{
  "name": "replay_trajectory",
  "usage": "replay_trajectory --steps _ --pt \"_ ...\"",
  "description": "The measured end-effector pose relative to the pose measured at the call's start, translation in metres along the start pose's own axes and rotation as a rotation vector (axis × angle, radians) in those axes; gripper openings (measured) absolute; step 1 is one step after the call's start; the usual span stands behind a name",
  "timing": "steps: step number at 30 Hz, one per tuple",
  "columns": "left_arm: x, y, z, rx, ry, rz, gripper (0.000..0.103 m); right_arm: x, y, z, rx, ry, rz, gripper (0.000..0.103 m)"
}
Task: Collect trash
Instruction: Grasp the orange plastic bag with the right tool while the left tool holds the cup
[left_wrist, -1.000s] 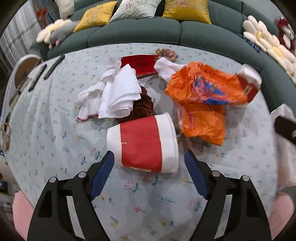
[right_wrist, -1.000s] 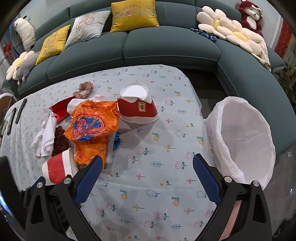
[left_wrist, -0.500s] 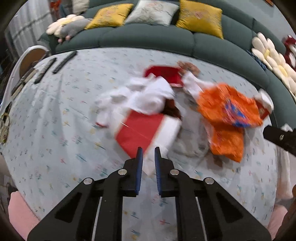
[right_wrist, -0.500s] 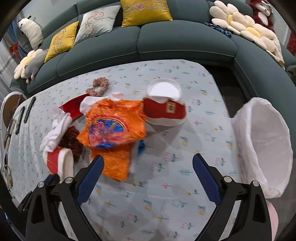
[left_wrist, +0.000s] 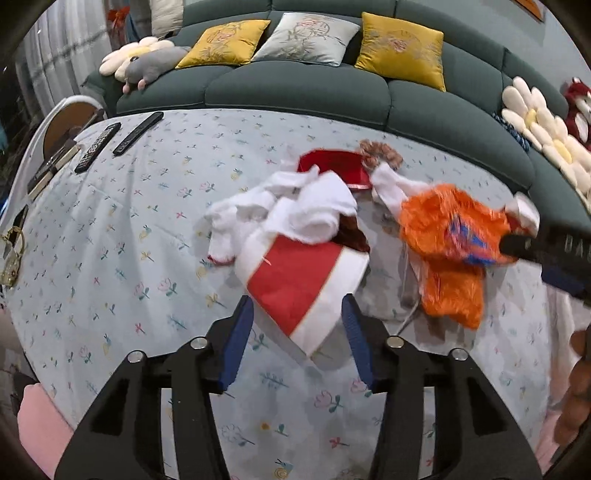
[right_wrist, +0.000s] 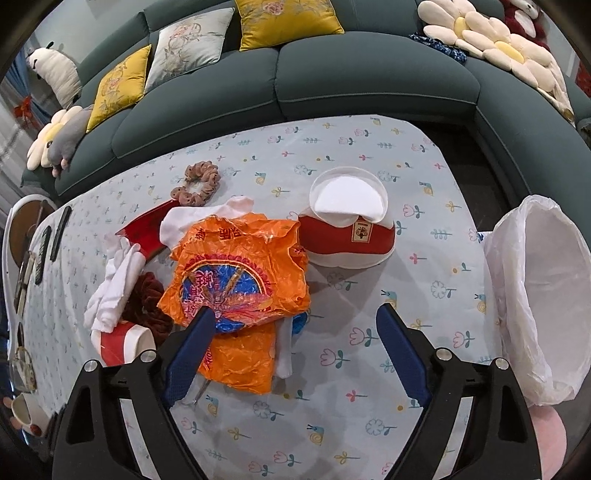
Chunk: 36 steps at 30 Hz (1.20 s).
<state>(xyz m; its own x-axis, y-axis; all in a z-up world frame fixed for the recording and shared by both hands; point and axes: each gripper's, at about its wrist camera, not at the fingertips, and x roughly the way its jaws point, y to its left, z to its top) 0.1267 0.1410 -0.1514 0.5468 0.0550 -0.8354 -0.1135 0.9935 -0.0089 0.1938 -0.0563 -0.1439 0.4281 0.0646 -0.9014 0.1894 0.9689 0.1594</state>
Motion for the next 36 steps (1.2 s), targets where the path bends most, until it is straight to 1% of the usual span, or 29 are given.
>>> replay_trajectory --steps 3,7,8,10,13,14,15,16,17,18,21,23,25,26,28,29,30,31,33,34,36 --pt "0.011 -0.003 -0.006 0.011 0.019 0.001 0.047 0.003 -0.001 -0.002 0.002 0.007 0.003 0.084" --pt "0.017 0.002 -0.006 0.0 -0.005 -0.008 0.047 0.006 -0.001 -0.004 0.006 0.014 0.008 0.083" --pt "0.018 0.003 -0.006 -0.004 -0.012 -0.013 0.046 0.006 -0.001 -0.004 0.008 0.015 0.011 0.083" --pt "0.018 0.005 -0.005 -0.001 -0.024 -0.034 0.035 0.006 -0.001 -0.004 0.011 0.015 0.018 0.083" --pt "0.018 0.007 -0.005 0.001 -0.047 -0.038 0.033 0.007 0.0 -0.004 0.006 0.015 0.021 0.083" --pt "0.016 0.009 -0.005 -0.009 -0.058 -0.055 0.033 0.007 0.001 -0.005 0.006 0.016 0.022 0.083" --pt "0.014 0.01 -0.006 -0.02 -0.071 -0.062 0.041 0.007 0.001 -0.005 0.007 0.016 0.024 0.083" --pt "0.013 0.009 -0.008 -0.022 -0.085 -0.046 0.058 0.007 0.002 -0.005 0.006 0.015 0.026 0.083" --pt "0.013 0.007 -0.009 -0.017 -0.097 -0.016 0.061 0.007 0.002 -0.005 0.006 0.014 0.026 0.083" --pt "0.013 0.006 -0.009 -0.011 -0.101 -0.007 0.06 0.007 0.003 -0.006 0.007 0.015 0.027 0.083" --pt "0.021 0.002 -0.008 0.005 -0.081 -0.007 0.06 0.007 0.003 -0.006 0.005 0.016 0.026 0.083" --pt "0.026 0.001 -0.008 0.016 -0.07 -0.005 0.054 0.007 0.004 -0.006 0.004 0.016 0.024 0.083" --pt "0.031 0.003 -0.007 0.017 -0.047 -0.014 0.035 0.007 0.003 -0.005 0.005 0.015 0.023 0.083" --pt "0.033 0.005 -0.007 0.01 -0.033 -0.022 0.03 0.007 0.003 -0.005 0.006 0.015 0.023 0.083" --pt "0.033 0.011 -0.006 -0.011 -0.026 -0.035 0.015 0.009 0.002 -0.004 0.007 0.017 0.026 0.077" --pt "0.032 0.014 -0.005 -0.02 -0.026 -0.039 0.01 0.01 0.002 -0.004 0.007 0.021 0.029 0.074" --pt "0.031 0.016 -0.005 -0.025 -0.025 -0.044 0.007 0.012 0.002 -0.004 0.009 0.028 0.035 0.069" --pt "0.03 0.018 -0.004 -0.034 -0.025 -0.05 0.006 0.014 0.001 -0.003 0.011 0.03 0.041 0.066" --pt "0.026 0.022 -0.003 -0.044 -0.029 -0.056 0.005 0.018 0.002 -0.003 0.019 0.04 0.061 0.058" --pt "0.025 0.023 -0.002 -0.047 -0.03 -0.058 0.004 0.019 0.002 -0.003 0.02 0.042 0.068 0.056" --pt "0.02 0.024 -0.001 -0.057 -0.033 -0.065 0.004 0.023 0.005 -0.002 0.019 0.046 0.081 0.047"
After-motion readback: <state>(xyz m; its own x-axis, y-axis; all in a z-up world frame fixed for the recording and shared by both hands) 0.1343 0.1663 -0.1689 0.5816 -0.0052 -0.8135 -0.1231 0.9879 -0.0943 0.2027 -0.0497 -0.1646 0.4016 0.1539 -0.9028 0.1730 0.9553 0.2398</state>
